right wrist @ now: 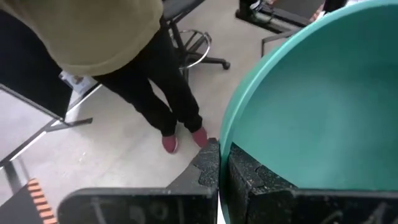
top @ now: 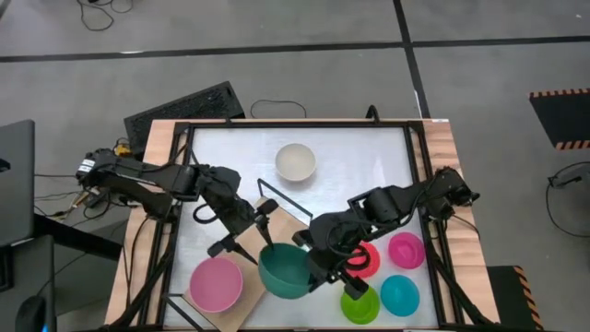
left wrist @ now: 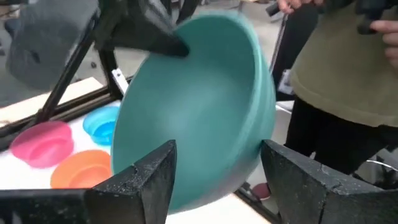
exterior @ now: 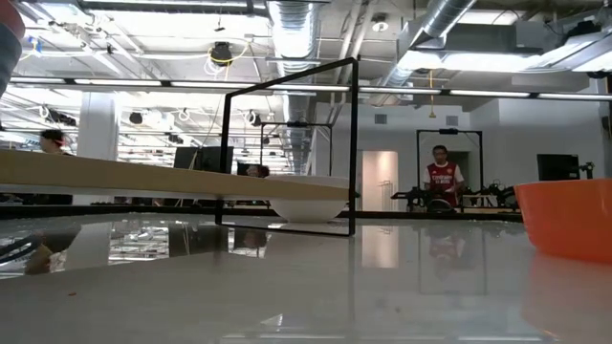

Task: Place and stack bowls onto a shelf
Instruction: Stack the big green bowl on the big pink bowl on the shelf

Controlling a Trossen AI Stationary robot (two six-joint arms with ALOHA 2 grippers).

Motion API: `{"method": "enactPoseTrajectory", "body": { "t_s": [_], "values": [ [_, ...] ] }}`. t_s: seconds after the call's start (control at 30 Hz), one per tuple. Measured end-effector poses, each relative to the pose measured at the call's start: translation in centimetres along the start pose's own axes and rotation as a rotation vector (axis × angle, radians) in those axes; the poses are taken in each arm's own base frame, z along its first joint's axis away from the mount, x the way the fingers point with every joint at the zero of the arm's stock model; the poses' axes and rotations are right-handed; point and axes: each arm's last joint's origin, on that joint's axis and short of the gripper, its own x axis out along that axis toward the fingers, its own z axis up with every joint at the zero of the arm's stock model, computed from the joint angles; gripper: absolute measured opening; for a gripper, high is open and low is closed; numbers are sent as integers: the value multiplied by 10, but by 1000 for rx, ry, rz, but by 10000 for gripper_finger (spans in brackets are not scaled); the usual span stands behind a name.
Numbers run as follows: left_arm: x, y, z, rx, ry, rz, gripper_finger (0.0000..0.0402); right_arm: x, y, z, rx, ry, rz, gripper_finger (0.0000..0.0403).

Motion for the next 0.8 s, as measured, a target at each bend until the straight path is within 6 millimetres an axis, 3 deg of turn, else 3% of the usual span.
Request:
{"method": "enactPoseTrajectory", "body": {
  "t_s": [0.3,0.4,0.6,0.7,0.8],
  "values": [
    [0,-1,0,19,-11,-52,205,-4,-10,-1,-19,-5,-18,27],
    [0,-2,0,39,-13,-68,163,-5,-13,-1,-12,-4,-21,27],
    [0,-4,1,93,-26,-124,29,-7,-16,-2,-11,-4,-3,27],
    [0,-5,1,92,-28,-147,13,-8,-19,-1,8,-18,-25,35],
    [0,-6,0,75,-24,-153,9,-11,-24,3,103,-61,-91,82]
  ]
}}
